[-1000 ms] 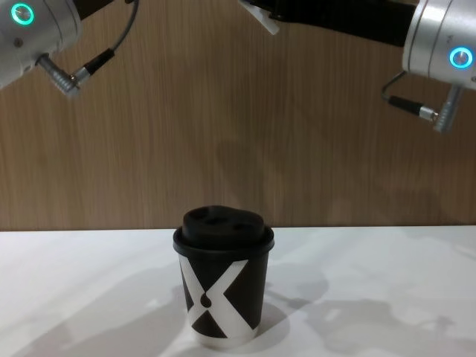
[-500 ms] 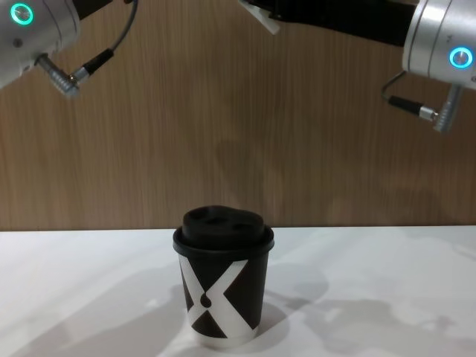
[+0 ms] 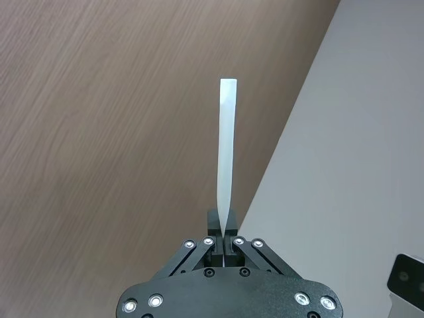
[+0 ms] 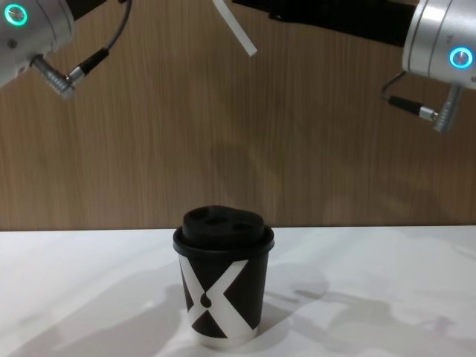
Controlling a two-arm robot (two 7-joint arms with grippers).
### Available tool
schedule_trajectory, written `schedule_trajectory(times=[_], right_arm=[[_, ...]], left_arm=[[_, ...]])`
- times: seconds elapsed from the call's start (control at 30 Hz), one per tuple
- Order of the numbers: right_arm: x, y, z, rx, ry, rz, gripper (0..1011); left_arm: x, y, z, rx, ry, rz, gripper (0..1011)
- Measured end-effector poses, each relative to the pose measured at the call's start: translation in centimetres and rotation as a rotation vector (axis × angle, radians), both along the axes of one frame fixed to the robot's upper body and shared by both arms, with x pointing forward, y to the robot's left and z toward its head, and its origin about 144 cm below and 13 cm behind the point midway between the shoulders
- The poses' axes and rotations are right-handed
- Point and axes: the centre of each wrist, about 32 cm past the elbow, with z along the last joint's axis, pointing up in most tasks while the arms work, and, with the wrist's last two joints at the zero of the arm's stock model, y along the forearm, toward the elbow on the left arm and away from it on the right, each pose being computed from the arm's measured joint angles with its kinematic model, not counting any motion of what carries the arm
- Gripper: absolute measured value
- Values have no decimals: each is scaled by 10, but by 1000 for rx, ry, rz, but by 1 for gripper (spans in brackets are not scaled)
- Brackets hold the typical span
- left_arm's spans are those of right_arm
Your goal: Pick up the straw with one hand, pass it to the other hand, and insert it into the cup.
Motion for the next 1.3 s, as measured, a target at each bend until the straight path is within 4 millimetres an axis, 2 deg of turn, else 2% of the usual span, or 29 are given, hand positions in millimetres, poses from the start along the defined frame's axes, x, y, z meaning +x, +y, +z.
schedule_trajectory(times=[0.17, 0.2, 0.3, 0.53, 0.67, 0.93, 1.3], right_arm=[[0, 0, 0, 0, 0, 0, 585], [0, 0, 0, 0, 0, 0, 645], [0, 0, 0, 0, 0, 0, 700], [0, -1, 0, -4, 0, -1, 922], [-2, -3, 0, -12, -3, -4, 1001], [-7, -11, 1, -43, -3, -12, 1001], [-22, -32, -3, -83, 24, -62, 1001]], left_arm=[[0, 1, 0, 0, -3, 3, 7], [0, 2, -1, 3, -3, 4, 8], [-1, 3, 0, 16, -6, 4, 8], [-4, 7, 0, 73, -18, 4, 8], [-6, 9, 1, 116, -24, 0, 8], [-11, 13, 1, 192, -37, -13, 8], [-16, 14, 2, 263, -50, -30, 8]])
